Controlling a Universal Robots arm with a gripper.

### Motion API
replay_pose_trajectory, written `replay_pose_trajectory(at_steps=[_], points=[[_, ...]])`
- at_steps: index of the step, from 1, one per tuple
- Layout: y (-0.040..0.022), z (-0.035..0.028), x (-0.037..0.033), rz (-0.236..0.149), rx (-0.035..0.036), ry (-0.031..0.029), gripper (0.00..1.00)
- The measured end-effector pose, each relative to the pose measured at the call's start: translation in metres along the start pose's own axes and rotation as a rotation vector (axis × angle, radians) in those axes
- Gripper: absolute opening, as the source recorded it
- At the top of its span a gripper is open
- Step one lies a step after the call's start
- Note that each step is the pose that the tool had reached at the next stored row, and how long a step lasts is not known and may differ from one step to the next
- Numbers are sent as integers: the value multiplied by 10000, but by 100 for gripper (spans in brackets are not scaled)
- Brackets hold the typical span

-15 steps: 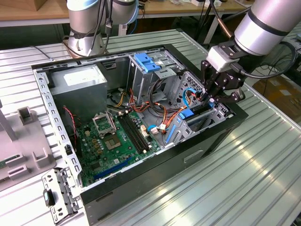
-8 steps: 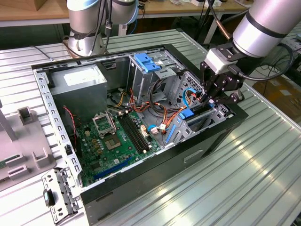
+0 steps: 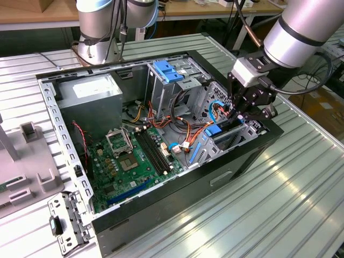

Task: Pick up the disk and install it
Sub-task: 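Insert the first disk wire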

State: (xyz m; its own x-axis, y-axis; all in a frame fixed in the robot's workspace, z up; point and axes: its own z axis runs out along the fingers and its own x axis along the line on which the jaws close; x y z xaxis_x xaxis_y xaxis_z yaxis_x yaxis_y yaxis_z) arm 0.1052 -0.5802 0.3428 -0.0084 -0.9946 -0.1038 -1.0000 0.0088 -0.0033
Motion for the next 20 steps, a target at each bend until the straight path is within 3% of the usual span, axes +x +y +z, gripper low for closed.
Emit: replay_pose_trajectory(at_steps=[8,9,10,11,16,20], points=[[12,34,6,0,0,2,17],[12,-13,1,1,0,-3,24],[11,-131,-11,1,-1,-69,24],[1,-126,-10,2,-15,-87,11],[-93,-56,1,17,-151,-85,11],[-98,-39,3,21,-173,-82,11]])
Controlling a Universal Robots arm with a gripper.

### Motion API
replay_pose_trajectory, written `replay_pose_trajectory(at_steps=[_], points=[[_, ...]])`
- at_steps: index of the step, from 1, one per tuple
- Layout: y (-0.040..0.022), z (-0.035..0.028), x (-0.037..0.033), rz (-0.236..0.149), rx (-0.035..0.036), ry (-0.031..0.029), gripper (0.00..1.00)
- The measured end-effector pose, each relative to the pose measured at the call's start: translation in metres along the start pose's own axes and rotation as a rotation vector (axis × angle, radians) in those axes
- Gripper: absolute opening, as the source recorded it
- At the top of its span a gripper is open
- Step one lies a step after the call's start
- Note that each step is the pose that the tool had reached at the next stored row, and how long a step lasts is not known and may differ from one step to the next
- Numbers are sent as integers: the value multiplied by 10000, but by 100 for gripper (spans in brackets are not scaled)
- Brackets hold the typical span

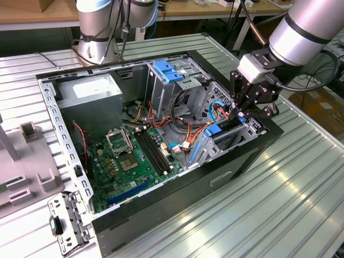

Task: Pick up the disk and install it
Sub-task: 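Insert the first disk wire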

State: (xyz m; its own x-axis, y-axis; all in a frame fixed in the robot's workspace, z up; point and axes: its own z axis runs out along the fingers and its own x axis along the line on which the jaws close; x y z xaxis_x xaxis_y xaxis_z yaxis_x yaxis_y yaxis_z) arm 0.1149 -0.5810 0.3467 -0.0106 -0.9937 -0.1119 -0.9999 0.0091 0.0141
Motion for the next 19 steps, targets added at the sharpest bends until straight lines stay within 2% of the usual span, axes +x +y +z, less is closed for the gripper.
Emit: replay_pose_trajectory(at_steps=[4,9,14,19], points=[[-3,-1,4,-1,-2,-2,11],[-31,-54,-3,-2,-2,-3,11],[-97,-119,-11,-2,-2,-3,11],[-160,-157,-15,-1,-2,-3,11]])
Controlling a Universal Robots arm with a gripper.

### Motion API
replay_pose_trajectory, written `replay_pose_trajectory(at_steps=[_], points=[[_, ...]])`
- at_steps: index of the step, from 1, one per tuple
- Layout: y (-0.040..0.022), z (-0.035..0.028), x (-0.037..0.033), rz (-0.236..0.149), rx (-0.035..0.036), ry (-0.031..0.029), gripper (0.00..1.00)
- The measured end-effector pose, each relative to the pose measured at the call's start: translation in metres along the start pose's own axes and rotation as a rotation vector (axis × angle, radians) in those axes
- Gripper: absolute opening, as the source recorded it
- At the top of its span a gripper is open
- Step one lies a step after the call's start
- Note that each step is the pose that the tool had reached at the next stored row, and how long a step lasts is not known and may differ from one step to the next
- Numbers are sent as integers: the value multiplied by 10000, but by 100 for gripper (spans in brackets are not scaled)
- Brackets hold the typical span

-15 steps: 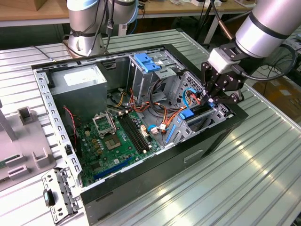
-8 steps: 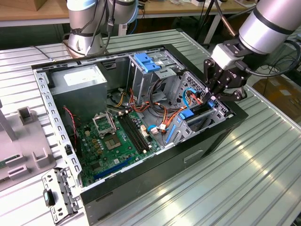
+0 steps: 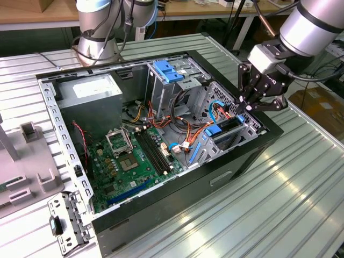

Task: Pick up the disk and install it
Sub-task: 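Insert the first disk wire, then insert the second disk wire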

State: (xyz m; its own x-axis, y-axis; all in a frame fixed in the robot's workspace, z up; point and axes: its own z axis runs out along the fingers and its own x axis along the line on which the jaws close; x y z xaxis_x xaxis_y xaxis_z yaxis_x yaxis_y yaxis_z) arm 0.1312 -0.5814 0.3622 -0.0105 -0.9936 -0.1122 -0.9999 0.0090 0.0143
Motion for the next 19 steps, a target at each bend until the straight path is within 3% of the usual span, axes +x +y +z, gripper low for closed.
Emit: replay_pose_trajectory(at_steps=[4,19], points=[[-33,-20,-3,0,0,-8,11],[-44,-23,-3,0,0,-8,11]])
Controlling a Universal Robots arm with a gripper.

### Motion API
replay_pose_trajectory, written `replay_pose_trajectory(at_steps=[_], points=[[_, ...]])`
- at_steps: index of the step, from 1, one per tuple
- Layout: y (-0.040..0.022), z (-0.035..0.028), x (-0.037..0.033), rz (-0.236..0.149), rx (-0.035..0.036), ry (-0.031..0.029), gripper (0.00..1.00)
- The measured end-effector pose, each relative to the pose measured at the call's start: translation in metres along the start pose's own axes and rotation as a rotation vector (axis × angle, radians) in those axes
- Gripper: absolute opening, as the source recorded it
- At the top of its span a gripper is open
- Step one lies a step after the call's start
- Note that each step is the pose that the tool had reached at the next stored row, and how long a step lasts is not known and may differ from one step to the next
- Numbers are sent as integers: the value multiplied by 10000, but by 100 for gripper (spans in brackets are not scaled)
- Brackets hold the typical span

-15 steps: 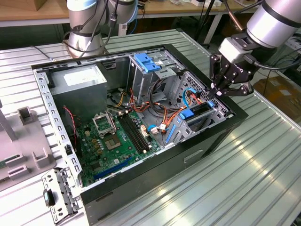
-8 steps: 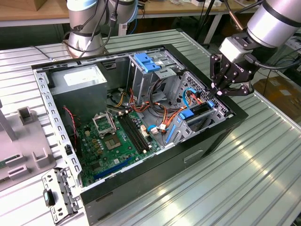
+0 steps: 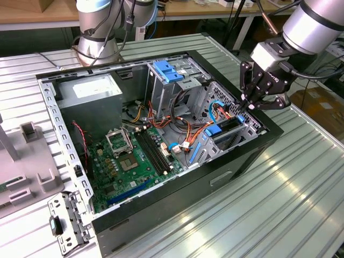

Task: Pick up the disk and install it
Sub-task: 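Insert the second disk wire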

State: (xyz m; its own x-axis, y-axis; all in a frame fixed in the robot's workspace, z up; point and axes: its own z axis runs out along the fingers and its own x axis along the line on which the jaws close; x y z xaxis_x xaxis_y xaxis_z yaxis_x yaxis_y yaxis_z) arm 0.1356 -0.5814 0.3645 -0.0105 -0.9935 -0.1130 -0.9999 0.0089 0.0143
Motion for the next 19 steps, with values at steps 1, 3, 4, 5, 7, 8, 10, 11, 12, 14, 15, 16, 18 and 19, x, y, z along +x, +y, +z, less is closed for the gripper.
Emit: replay_pose_trajectory(at_steps=[1,3,4,5,7,8,10,11,12,14,15,16,18,19], points=[[0,0,0,0,0,0,17],[-1,0,0,0,0,0,24],[-2,0,0,0,0,0,29],[-2,0,0,0,0,0,29],[-3,0,0,0,0,0,36],[-3,-1,0,-1,0,-1,36],[-3,-17,-1,0,1,1,36],[-2,-32,-4,0,0,0,36],[-2,-64,-7,0,0,0,36],[-1,-130,-15,0,0,-1,36],[-1,-149,-17,0,0,-4,36],[0,-180,-20,-1,0,-8,36],[0,-213,-24,-1,0,-12,36],[0,-226,-25,0,0,-14,36]])
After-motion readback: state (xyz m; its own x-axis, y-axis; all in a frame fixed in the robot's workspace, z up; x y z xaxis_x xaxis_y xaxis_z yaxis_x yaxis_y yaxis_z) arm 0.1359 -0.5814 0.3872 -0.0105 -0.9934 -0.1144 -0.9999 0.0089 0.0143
